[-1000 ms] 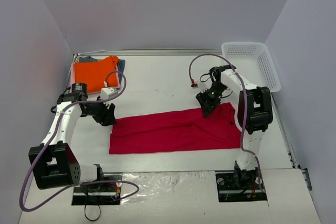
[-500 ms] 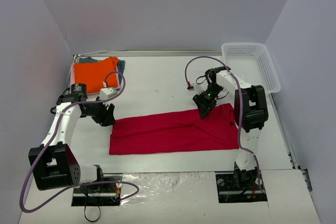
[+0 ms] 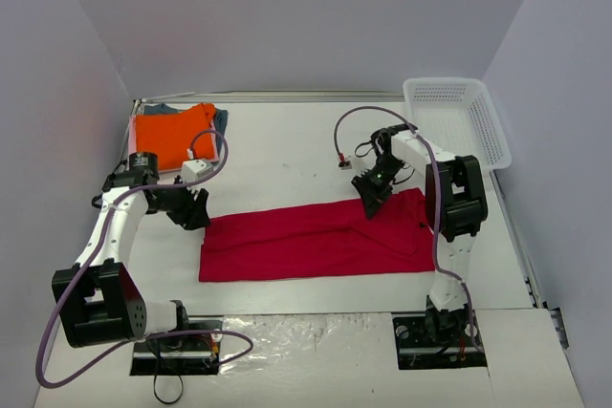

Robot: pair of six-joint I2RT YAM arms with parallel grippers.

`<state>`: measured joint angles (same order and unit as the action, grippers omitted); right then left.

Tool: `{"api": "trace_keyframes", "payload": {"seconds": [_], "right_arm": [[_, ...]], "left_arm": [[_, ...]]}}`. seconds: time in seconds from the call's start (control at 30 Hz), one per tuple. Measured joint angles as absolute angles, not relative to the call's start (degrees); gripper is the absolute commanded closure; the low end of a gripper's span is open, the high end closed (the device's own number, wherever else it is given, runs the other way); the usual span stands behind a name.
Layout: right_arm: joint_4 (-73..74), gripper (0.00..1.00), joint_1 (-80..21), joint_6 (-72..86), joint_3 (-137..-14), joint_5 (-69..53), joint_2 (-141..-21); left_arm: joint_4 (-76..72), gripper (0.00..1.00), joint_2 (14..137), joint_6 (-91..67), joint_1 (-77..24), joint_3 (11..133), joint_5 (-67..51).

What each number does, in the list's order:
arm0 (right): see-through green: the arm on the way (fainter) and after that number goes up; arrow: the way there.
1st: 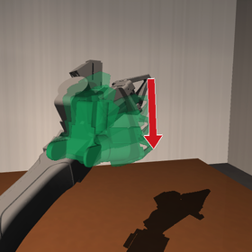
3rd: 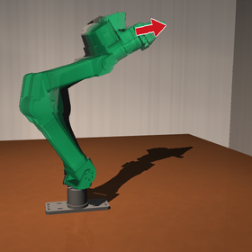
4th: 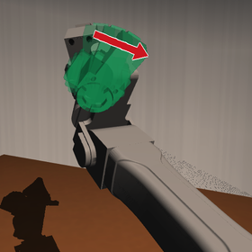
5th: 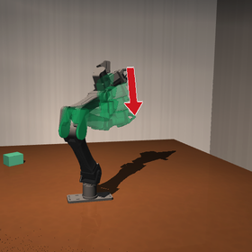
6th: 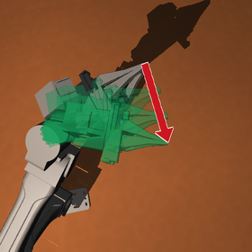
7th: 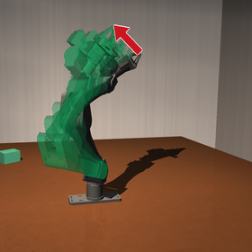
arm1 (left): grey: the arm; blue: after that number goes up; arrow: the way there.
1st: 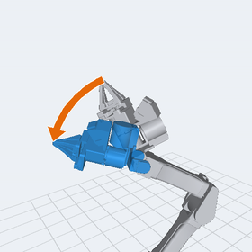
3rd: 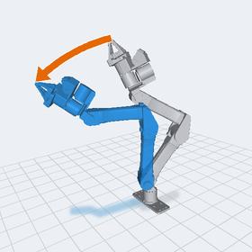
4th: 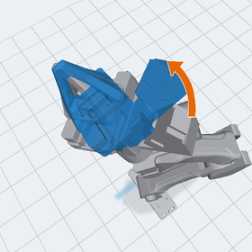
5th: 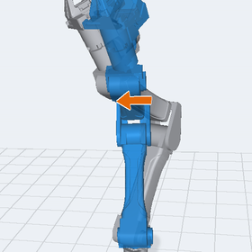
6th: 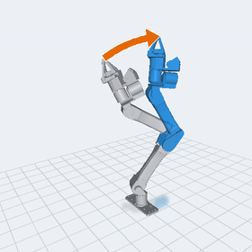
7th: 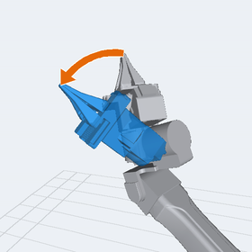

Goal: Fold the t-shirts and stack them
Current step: Fold the other side of the tshirt into a rectangle

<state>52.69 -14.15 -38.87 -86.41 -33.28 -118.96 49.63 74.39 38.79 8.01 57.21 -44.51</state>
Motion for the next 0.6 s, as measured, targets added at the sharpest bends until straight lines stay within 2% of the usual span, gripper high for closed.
{"api": "trace_keyframes", "payload": {"seconds": [0.6], "right_arm": [[53.41, 1.00, -21.12, -37.52, -77.28, -32.36, -109.12]], "left_arm": [[49.39, 0.54, 71.46, 38.81, 8.08, 56.45, -44.49]]}}
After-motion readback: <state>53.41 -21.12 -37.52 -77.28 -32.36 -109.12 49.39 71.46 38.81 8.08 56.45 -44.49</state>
